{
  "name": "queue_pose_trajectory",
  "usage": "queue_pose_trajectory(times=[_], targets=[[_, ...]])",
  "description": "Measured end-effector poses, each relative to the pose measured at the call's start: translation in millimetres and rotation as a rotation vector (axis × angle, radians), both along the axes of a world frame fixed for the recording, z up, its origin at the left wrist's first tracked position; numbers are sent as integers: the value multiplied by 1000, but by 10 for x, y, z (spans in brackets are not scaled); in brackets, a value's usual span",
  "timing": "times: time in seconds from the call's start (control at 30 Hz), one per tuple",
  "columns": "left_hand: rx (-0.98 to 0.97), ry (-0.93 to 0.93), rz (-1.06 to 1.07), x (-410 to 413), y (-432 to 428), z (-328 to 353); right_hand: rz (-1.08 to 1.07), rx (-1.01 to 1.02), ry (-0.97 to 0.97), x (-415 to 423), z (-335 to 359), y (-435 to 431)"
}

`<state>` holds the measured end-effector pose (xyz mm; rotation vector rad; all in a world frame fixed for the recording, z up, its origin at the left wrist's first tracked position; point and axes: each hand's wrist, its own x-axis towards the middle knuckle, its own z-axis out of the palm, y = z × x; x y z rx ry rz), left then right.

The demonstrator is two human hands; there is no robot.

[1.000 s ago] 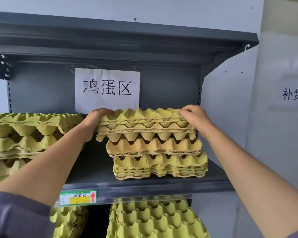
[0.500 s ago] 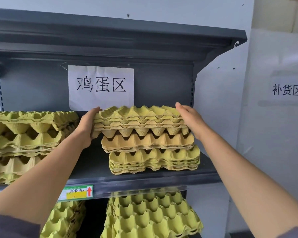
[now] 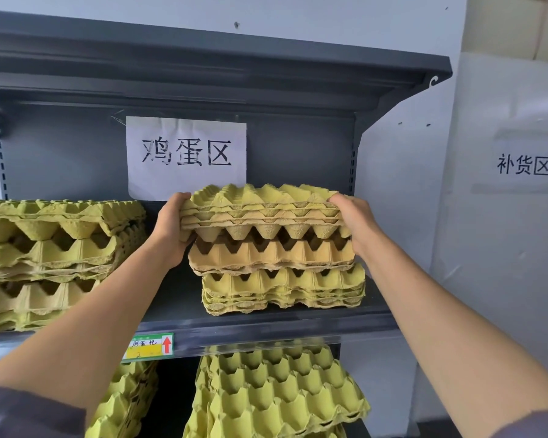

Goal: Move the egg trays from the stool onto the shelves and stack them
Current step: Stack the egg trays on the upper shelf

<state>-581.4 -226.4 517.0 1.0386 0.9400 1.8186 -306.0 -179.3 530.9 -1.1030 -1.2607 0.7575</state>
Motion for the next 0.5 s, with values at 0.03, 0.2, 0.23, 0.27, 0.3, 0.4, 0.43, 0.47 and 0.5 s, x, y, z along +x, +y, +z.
queue_pose_trajectory(times=[0.03, 0.2, 0.23, 0.27, 0.3, 0.4, 0.43, 0.47, 0.5], targets=[[13, 20, -4, 20, 2, 10, -2, 28, 18, 25, 18, -7], [40, 137, 7, 242, -32, 84, -41, 120, 54, 140, 127, -49], [34, 149, 13, 237, -16, 80, -41, 123, 50, 157, 125, -31], [17, 168, 23, 220, 8, 71, -40, 122, 43, 165, 111, -17], [5, 196, 37, 204, 17, 70, -40, 113, 36, 170, 82, 8], [-33, 306, 75, 112, 76, 28, -40, 80, 3, 161, -59, 92], [-42, 334, 80, 100, 81, 17, -43, 76, -3, 159, -101, 114], [-45, 351, 83, 105, 81, 15, -51, 76, -4, 159, -129, 129], [-46, 367, 83, 117, 79, 7, -58, 75, -4, 161, -144, 139]])
